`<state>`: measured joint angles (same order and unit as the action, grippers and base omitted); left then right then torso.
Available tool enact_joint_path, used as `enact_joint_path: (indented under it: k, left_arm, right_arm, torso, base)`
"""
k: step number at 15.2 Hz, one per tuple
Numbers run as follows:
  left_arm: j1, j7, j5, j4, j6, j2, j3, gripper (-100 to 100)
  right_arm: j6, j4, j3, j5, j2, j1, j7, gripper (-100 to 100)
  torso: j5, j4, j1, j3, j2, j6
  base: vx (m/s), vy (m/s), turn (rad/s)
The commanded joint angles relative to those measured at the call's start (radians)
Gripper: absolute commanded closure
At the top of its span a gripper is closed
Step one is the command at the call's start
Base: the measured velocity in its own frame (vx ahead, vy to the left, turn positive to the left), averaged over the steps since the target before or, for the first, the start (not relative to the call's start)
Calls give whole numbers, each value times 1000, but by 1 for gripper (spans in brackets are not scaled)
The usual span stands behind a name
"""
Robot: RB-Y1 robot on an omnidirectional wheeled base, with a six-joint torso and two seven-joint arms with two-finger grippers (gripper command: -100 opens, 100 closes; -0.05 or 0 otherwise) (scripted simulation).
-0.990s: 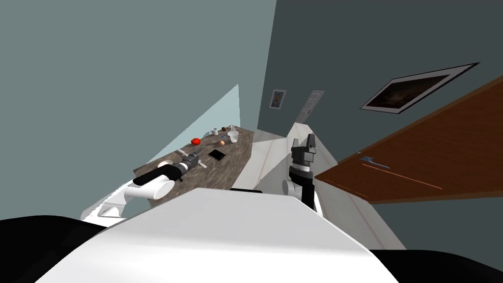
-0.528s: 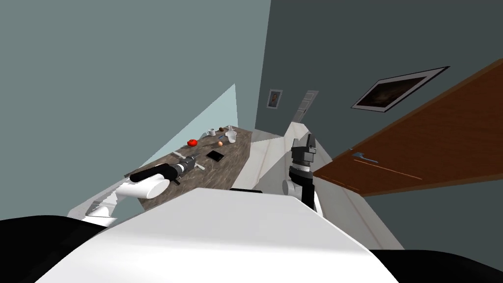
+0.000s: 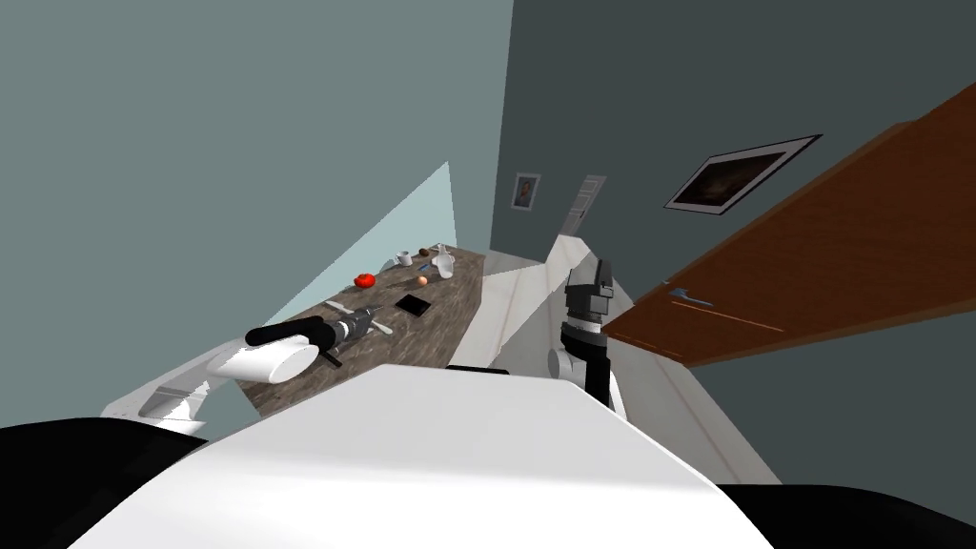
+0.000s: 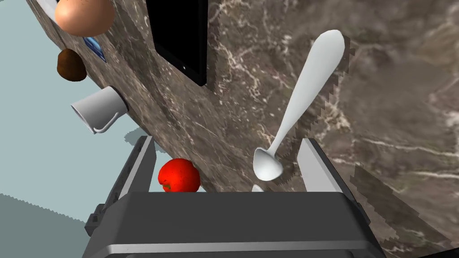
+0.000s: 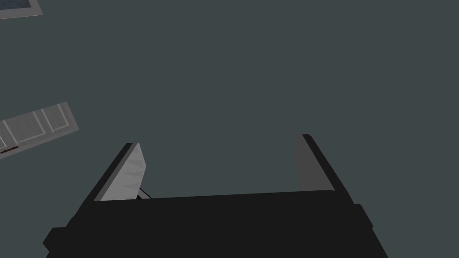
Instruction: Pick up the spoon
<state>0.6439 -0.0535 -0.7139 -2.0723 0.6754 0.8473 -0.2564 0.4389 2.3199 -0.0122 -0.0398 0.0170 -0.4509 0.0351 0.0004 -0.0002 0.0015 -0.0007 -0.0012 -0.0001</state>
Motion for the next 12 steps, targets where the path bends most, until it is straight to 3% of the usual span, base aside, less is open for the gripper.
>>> enact_joint_path:
  k: [1,12]
  left_arm:
    - [4,-9,-31,15,50,27,-9,-100]
    - [27,-31,-133,41,262,110,-46,-100]
  right_arm:
    - [0,0,0,0,0,0,0,0]
    - [0,0,0,0,0,0,0,0]
  torso:
    - [0,0,0,0,0,0]
    - [0,0,0,-1,-1,1]
  base:
    - [9,12,-107]
    - [16,14,-107]
